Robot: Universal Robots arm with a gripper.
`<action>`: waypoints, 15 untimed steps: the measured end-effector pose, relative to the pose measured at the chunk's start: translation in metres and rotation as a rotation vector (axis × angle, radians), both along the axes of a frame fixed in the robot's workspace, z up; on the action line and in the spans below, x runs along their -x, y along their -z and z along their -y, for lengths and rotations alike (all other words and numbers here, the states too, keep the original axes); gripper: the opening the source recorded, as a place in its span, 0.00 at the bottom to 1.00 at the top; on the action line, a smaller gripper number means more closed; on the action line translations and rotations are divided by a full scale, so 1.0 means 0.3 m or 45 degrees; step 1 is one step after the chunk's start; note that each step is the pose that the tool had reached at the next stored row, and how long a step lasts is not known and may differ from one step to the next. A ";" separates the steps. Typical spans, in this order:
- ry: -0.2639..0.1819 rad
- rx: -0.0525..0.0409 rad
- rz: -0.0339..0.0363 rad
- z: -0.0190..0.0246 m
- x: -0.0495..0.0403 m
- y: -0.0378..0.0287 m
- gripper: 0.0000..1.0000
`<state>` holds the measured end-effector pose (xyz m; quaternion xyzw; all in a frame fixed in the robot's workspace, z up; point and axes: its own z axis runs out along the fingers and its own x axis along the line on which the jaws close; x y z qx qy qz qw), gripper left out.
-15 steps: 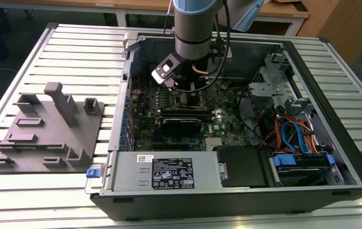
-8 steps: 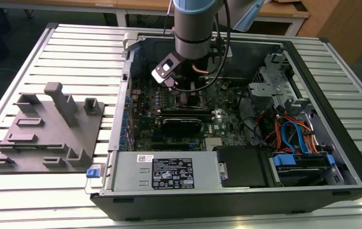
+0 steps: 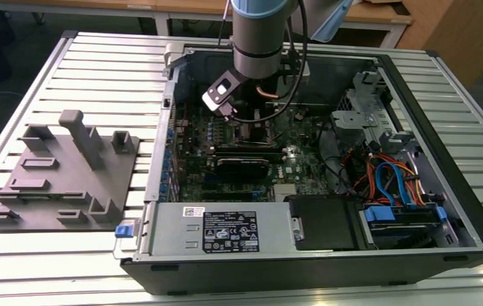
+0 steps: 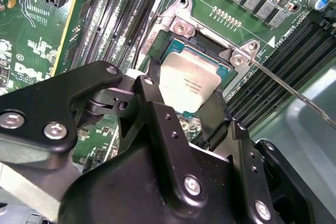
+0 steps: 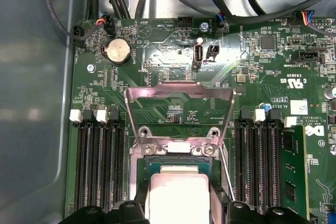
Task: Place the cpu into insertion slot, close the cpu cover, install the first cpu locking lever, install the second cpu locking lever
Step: 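Place the cpu into insertion slot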
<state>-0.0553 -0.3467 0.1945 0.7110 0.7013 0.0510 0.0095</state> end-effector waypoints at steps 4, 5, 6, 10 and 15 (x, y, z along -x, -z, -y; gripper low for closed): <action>0.009 0.000 0.0002 0.000 0.000 0.002 0.54; 0.012 0.000 0.0002 0.000 0.000 0.003 0.54; 0.015 -0.001 0.0004 0.000 -0.001 0.005 0.54; 0.023 0.000 -0.0002 0.000 0.000 0.009 0.54; 0.027 0.000 0.0002 0.000 0.000 0.011 0.54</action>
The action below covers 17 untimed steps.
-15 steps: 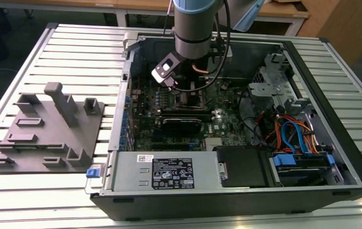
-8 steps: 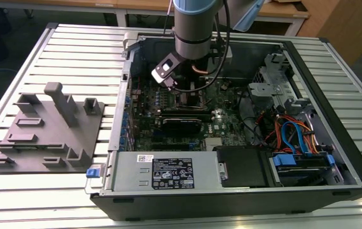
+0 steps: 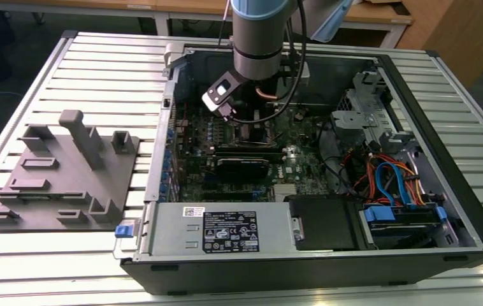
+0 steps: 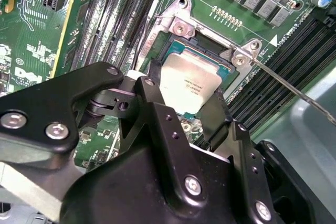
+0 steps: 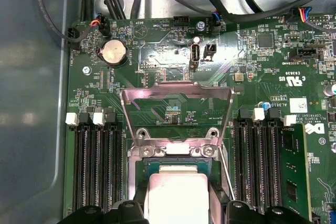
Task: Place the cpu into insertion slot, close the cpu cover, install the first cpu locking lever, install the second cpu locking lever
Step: 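Place the cpu into insertion slot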
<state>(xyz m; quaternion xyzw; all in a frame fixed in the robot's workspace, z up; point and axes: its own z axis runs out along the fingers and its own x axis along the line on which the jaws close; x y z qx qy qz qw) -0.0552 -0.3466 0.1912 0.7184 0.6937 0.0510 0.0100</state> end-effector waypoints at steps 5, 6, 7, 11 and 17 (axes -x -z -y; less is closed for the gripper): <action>0.000 0.000 0.0001 0.000 0.000 0.000 0.54; 0.000 -0.001 0.0003 0.000 0.000 0.001 0.55; 0.000 -0.001 0.0004 0.000 0.000 0.001 0.55; 0.000 0.000 0.0000 0.000 0.000 0.000 0.61; 0.001 0.000 -0.0001 0.000 0.000 0.000 0.61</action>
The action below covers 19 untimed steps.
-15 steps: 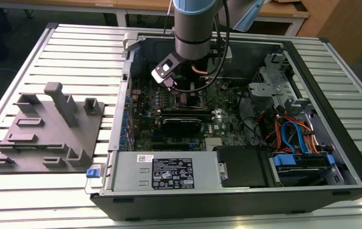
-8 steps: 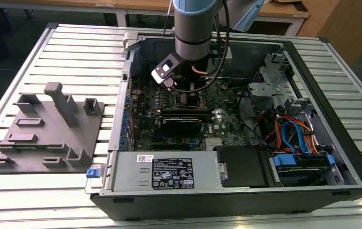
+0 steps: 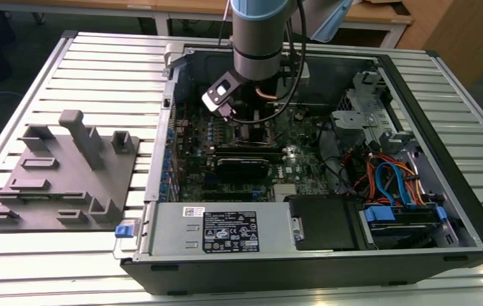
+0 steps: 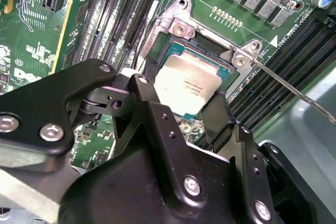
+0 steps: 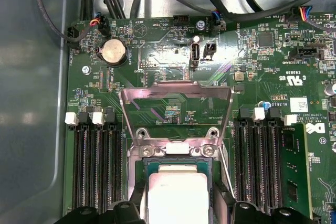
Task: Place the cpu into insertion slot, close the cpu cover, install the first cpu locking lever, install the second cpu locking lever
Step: 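Place the cpu into insertion slot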
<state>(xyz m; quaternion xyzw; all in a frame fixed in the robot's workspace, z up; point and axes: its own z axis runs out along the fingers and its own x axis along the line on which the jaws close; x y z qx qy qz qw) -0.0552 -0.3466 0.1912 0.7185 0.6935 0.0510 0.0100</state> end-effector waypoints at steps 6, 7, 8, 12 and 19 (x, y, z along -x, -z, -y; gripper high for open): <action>0.000 0.000 -0.0010 0.000 0.000 -0.012 0.61; 0.000 0.000 -0.0013 0.000 0.000 -0.014 0.61; 0.000 0.000 -0.0020 0.000 0.000 -0.017 0.61; 0.000 0.000 -0.0054 0.000 0.000 -0.032 0.61; 0.000 0.000 -0.0114 0.000 0.000 -0.066 0.61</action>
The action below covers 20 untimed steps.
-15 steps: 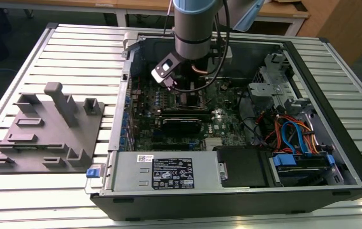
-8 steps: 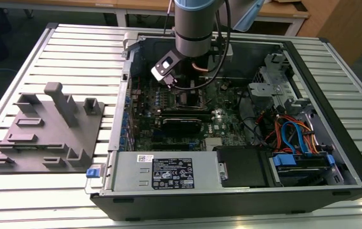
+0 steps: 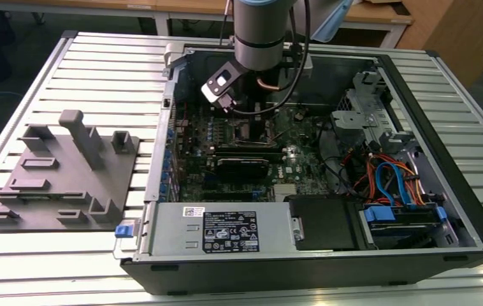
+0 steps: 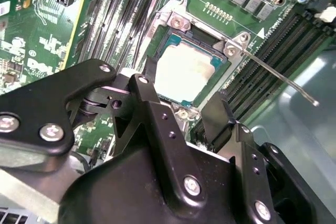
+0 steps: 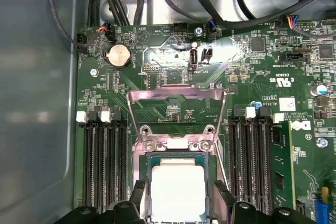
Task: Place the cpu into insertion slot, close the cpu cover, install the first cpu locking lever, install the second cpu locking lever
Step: 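Place the cpu into insertion slot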
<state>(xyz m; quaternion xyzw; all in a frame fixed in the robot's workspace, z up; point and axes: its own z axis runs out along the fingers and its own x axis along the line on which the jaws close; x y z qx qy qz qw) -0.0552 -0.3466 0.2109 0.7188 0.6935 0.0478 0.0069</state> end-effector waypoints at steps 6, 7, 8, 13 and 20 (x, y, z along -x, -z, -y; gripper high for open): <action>0.000 0.000 -0.0053 0.000 0.000 -0.025 0.53; 0.000 0.000 -0.0053 0.000 0.000 -0.025 0.53; 0.000 -0.001 -0.0053 0.000 0.000 -0.025 0.47; 0.000 0.000 -0.0056 0.000 0.000 -0.025 0.29; 0.000 -0.001 -0.0056 0.000 0.000 -0.025 0.11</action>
